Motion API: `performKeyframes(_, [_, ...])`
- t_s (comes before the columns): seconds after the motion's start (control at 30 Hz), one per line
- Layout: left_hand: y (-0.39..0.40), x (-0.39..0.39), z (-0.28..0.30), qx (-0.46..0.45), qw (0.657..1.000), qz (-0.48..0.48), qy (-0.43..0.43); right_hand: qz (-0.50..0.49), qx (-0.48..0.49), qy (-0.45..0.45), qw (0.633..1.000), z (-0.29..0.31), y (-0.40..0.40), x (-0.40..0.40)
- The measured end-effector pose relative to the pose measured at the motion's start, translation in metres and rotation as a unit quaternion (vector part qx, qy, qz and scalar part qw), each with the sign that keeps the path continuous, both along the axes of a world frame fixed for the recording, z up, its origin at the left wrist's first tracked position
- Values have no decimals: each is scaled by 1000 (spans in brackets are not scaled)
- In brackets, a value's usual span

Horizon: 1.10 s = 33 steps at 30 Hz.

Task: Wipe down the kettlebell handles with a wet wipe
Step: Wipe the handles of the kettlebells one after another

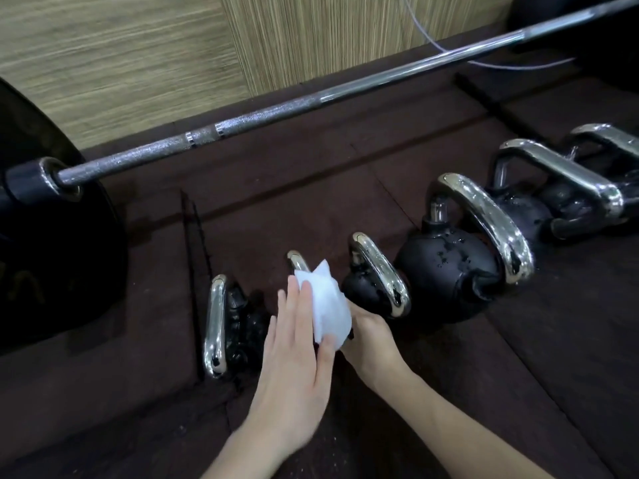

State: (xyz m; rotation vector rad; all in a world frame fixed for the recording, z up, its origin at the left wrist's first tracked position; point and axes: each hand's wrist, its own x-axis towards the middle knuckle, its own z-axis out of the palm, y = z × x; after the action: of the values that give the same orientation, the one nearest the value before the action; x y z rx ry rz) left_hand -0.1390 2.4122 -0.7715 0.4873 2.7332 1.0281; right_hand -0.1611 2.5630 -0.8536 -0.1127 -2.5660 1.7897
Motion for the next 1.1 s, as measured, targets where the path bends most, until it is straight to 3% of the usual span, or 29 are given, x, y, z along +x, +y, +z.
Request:
performKeyframes(0.03, [-1, 2, -2, -22, 1000, 2, 9, 12, 7, 1, 1000, 7, 1, 2])
performKeyframes(0.1, [2, -9, -2, -29, 999, 18, 12, 23, 111, 30, 993, -5, 3, 2])
performKeyframes(0.13, [5, -21, 0, -21, 999, 28, 4, 20, 57, 6, 998, -10, 3, 3])
performKeyframes(0.2, [12, -51, 5, 1, 998, 57, -26, 25, 116, 26, 993, -9, 8, 0])
performKeyframes(0.37, [27, -94, 23, 21, 987, 108, -115, 6, 99, 40, 994, -13, 9, 0])
performKeyframes(0.47, [24, -55, 20, 22, 995, 84, -52, 9, 83, -6, 996, -13, 4, -1])
performKeyframes(0.6, [15, 10, 12, -94, 993, -14, 75, 21, 91, -3, 996, -4, 11, 2])
performKeyframes(0.67, [10, 10, 11, -114, 989, -13, 95, 30, 57, -2, 998, 1, 13, 2])
performKeyframes(0.87, [20, -53, 47, 14, 995, 84, 45, 77, 127, 34, 988, 5, 23, 18])
performKeyframes(1.1, [47, -109, 94, 53, 992, 102, 53, -77, 187, 56, 978, -2, 56, 65])
